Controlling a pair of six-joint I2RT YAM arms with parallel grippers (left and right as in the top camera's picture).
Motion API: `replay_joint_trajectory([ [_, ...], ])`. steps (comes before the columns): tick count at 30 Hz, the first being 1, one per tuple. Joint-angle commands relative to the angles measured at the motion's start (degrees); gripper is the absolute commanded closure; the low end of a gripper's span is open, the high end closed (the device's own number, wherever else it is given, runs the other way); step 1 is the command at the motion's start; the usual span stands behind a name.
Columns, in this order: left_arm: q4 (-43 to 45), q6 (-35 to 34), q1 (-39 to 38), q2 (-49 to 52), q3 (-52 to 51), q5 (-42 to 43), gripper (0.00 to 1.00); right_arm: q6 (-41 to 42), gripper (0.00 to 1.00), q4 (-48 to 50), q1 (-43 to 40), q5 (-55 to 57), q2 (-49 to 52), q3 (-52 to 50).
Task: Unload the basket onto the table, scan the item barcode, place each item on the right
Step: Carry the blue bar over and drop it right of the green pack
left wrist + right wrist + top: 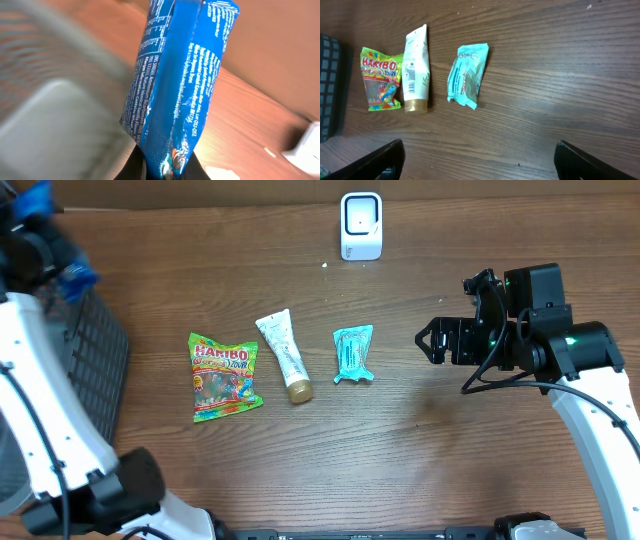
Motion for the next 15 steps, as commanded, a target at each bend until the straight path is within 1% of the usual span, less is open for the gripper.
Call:
replay_joint_trajectory([
  [1, -2.67, -0.35, -11.87, -3.13, 1.70, 2.89, 0.96, 0.70, 0.06, 1.31, 0.22, -0.13, -0.31, 1.03],
  [2, -3.72, -1.11, -15.91, -2.51, 1.09, 2.89, 0.96, 1.55, 0.07, 1.97, 0.20, -0.11, -0.31, 1.03],
  [3, -4.33, -3.65, -21.81, -1.22, -0.81, 2.91, 0.96, 2.60, 0.09, 3.06, -0.07, -0.07, -0.31, 1.07],
  [5, -3.41, -6.88, -27.56, 0.83, -3.45, 2.93, 0.96, 4.13, 0.10, 3.61, -1.53, 0.31, -0.31, 1.31],
  [6, -2.16, -8.79, -30.64, 2.25, -5.14, 2.93, 0.95, 4.96, 0.11, 3.52, -3.04, 0.24, -0.31, 1.64],
  [8, 1.18, -13.00, -35.76, 5.40, -7.85, 3.26, 0.96, 6.91, 0.17, 2.49, -6.86, -0.13, -0.42, 2.75],
  [10, 7.67, -17.09, -42.34, 11.30, -9.49, 7.56, 0.96, 7.76, 0.18, 1.60, -13.18, -1.16, -0.92, 4.17],
  [13, 12.00, -18.10, -47.82, 17.77, -9.49, 12.87, 0.96, 7.65, 0.17, 0.74, -19.47, -1.92, -1.46, 4.28],
  [15, 12.35, -19.10, -51.01, 21.64, -9.49, 13.53, 0.96, 7.15, 0.17, -0.94, -23.39, -1.88, -1.44, 4.24],
])
